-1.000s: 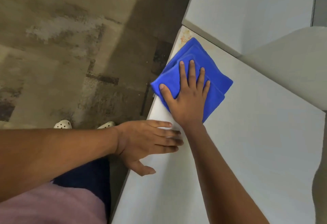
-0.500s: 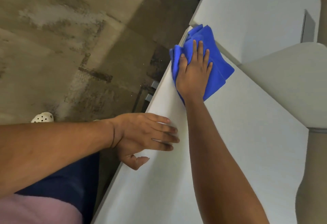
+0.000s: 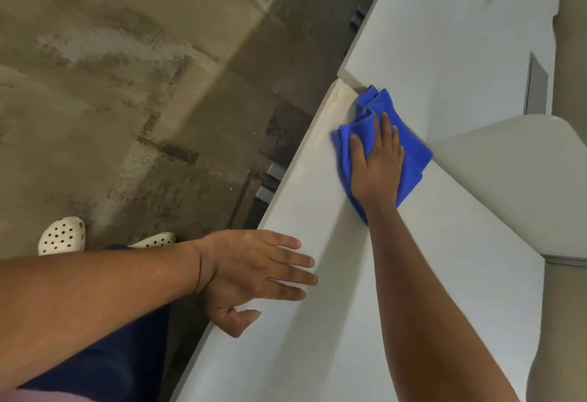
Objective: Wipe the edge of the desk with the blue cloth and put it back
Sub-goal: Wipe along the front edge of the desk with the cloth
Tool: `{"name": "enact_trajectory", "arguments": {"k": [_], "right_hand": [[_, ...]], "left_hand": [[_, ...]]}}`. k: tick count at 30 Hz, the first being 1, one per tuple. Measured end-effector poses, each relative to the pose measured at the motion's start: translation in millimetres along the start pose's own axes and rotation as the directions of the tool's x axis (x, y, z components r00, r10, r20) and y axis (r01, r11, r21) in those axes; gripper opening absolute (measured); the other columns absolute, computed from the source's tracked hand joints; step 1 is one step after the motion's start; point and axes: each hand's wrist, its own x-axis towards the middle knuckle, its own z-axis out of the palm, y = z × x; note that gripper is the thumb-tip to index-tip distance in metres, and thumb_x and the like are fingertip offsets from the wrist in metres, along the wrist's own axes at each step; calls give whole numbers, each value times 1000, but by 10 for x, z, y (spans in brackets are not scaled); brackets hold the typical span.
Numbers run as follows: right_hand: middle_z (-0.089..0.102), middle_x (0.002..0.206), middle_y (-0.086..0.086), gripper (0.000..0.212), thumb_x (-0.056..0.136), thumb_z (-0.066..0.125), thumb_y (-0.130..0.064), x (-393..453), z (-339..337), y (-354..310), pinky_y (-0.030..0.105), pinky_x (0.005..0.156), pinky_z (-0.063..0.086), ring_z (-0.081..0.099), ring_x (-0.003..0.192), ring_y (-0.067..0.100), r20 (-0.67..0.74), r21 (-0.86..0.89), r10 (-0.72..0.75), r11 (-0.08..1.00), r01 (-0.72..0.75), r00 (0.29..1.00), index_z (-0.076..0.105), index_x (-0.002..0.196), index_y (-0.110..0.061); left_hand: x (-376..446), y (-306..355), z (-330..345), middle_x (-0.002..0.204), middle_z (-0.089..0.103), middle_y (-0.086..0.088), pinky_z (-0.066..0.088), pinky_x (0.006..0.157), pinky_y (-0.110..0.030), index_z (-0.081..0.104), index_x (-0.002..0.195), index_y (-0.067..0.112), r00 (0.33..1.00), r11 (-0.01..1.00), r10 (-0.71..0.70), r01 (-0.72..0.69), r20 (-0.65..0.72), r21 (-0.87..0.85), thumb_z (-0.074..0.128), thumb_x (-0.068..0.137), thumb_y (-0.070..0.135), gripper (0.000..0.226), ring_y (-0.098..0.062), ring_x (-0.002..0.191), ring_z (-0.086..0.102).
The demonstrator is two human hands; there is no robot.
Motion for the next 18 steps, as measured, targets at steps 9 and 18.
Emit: {"name": "enact_trajectory", "arguments": {"k": [9, 18], "right_hand": [[18, 176, 0, 76, 105, 30, -61, -462, 241, -648, 48, 133, 8, 12, 164, 27, -30, -75, -95, 993, 92, 995, 15, 168, -22], [20, 175, -4, 71, 103, 38, -60, 180, 127, -516, 48, 131, 13, 17, 162, 27, 78, -99, -296, 948, 302, 952, 25, 165, -29]], "left_hand": [[8, 6, -50, 160, 55, -11, 31, 127, -49, 65, 145, 11, 996, 1000, 10, -11, -91, -13, 55, 82, 44, 72, -31, 153, 45], [-10, -12, 2, 162, 53, -9, 31, 128, -49, 64, 146, 15, 997, 999, 15, -13, -69, 37, 42, 84, 49, 74, -29, 155, 42]]}}
